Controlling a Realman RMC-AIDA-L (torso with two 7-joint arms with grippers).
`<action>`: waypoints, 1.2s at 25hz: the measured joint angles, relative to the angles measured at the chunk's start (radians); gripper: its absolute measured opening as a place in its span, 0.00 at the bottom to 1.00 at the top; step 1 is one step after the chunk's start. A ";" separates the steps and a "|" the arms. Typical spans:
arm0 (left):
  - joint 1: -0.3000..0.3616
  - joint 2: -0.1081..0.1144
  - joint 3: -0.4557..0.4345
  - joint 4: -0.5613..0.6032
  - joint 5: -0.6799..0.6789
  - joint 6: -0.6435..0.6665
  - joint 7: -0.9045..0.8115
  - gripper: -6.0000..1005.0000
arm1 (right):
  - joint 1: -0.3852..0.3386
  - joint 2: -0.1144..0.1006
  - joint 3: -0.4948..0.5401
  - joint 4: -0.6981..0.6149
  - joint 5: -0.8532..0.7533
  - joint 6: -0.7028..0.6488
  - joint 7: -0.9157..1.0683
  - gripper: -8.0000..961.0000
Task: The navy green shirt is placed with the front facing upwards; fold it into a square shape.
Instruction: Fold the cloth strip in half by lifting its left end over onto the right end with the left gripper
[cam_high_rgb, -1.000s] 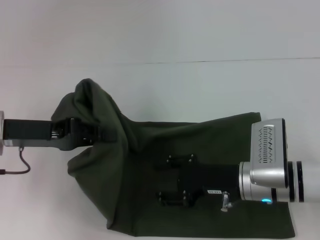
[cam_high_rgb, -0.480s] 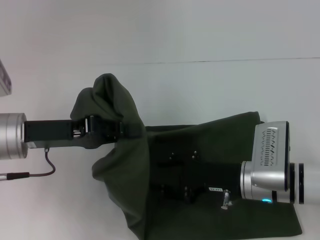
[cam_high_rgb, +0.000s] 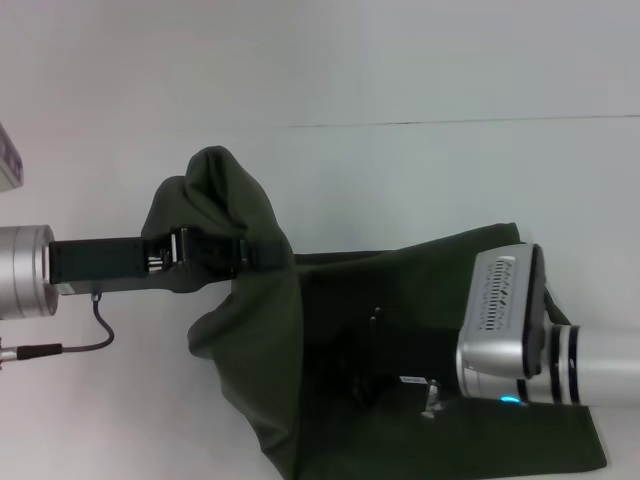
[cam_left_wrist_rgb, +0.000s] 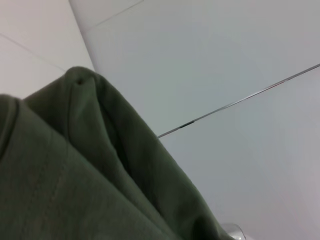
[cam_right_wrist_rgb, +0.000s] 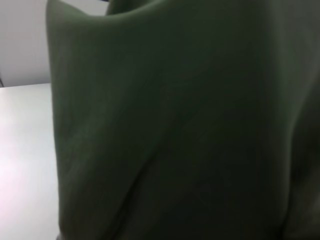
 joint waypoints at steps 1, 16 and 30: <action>0.000 0.000 0.000 0.000 0.000 0.000 0.000 0.05 | 0.000 0.000 0.000 0.000 0.000 0.000 0.000 0.35; 0.005 -0.001 0.001 -0.011 -0.035 0.016 0.029 0.05 | 0.114 0.005 0.067 0.119 -0.010 0.103 -0.067 0.01; 0.010 0.010 -0.001 -0.012 -0.093 0.067 0.057 0.05 | 0.201 0.005 0.128 0.199 -0.014 0.104 -0.135 0.01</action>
